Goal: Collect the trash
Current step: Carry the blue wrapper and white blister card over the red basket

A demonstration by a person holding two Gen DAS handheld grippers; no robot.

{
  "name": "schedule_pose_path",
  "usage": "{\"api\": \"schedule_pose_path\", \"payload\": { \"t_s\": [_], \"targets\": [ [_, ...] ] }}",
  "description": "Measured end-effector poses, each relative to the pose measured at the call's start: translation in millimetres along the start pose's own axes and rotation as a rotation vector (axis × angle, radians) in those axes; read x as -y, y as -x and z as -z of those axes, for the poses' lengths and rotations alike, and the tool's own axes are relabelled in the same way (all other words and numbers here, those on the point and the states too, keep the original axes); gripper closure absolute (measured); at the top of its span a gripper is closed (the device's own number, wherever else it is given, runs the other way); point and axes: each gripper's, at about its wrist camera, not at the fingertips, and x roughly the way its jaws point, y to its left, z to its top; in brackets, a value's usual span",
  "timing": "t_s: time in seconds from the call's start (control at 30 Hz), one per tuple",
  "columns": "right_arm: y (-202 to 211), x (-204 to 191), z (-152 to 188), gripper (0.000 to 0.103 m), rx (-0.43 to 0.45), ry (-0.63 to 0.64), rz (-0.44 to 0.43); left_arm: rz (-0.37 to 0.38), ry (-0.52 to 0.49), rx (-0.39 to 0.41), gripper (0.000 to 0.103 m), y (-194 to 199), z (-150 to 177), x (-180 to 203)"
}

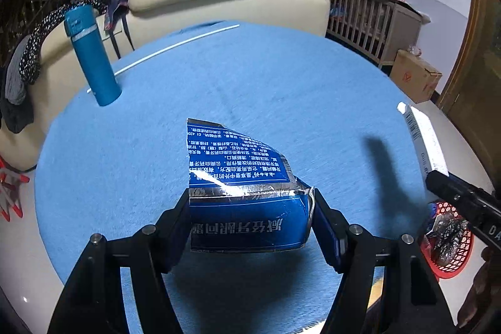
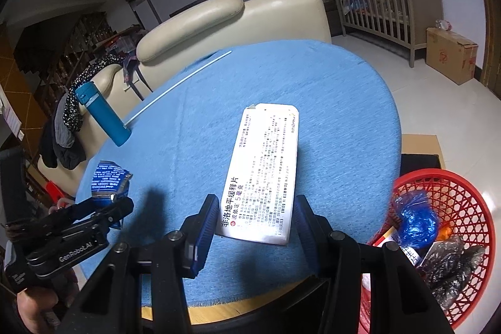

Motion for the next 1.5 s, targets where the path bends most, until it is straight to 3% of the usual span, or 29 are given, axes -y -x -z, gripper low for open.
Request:
{"api": "schedule_pose_path", "payload": {
  "t_s": [0.67, 1.1, 1.5],
  "targets": [
    [27, 41, -4, 0.051, 0.049, -0.056, 0.047, 0.07, -0.093, 0.043, 0.031, 17, -21, 54],
    [73, 135, 10, 0.051, 0.092, -0.18, 0.177, 0.174, -0.235, 0.051, 0.031, 22, -24, 132],
    [67, 213, 40, 0.051, -0.012, -0.294, 0.256, 0.263, -0.391, 0.027, 0.031, 20, -14, 215]
  ]
}}
